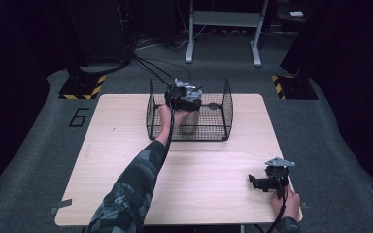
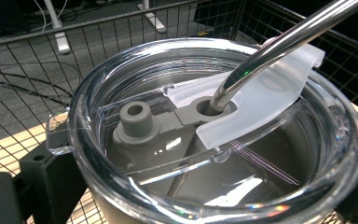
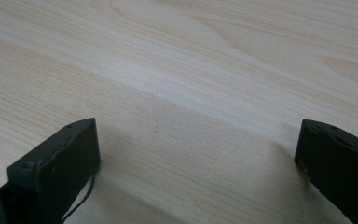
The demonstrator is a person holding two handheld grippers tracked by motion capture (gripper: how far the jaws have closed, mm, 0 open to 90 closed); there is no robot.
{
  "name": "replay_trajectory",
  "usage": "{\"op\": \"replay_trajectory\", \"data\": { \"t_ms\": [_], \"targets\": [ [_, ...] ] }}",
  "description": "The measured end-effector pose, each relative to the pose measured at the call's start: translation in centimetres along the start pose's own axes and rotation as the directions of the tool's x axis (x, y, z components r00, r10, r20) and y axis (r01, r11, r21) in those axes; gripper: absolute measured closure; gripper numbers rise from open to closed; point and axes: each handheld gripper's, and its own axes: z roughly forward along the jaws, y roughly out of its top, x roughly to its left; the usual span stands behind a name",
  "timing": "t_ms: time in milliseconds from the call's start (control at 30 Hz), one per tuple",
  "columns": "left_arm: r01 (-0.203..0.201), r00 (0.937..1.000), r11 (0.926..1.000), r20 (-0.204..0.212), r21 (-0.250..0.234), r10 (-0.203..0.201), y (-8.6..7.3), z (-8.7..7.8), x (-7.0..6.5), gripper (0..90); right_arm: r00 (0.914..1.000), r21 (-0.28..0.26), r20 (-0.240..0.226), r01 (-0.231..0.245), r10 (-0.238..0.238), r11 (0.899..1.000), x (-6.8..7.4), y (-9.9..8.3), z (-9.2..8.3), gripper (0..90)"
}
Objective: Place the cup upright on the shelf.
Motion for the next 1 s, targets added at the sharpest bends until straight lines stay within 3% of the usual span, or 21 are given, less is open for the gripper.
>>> {"op": "replay_trajectory", "data": {
  "t_ms": [100,500,733,1000],
  "targets": [
    [0.022,0.9997,0.9997,-0.005,-0.004,-0.022,-0.2,0.4,-0.2,3.9,1.0,0.0,0.0,0.0,0.0,1.0,0.0,0.0,0.0,0.0],
    [0.025,0.9994,0.9997,-0.025,0.005,-0.025,-0.8,1.1,-0.1,4.0,1.0,0.001,-0.001,-0.004,0.004,1.0,0.0,0.0,0.0,0.0],
    [-0.053,0.9983,0.9986,-0.024,0.0,0.053,-2.1,0.3,-0.7,3.9,1.0,-0.006,0.001,0.0,0.0,1.0,0.0,0.0,0.0,0.0],
    [-0.077,0.9968,0.9968,-0.016,0.018,0.078,-2.1,-0.4,-0.6,3.2,1.0,-0.003,0.0,-0.001,0.001,1.0,0.0,0.0,0.0,0.0]
  ]
}}
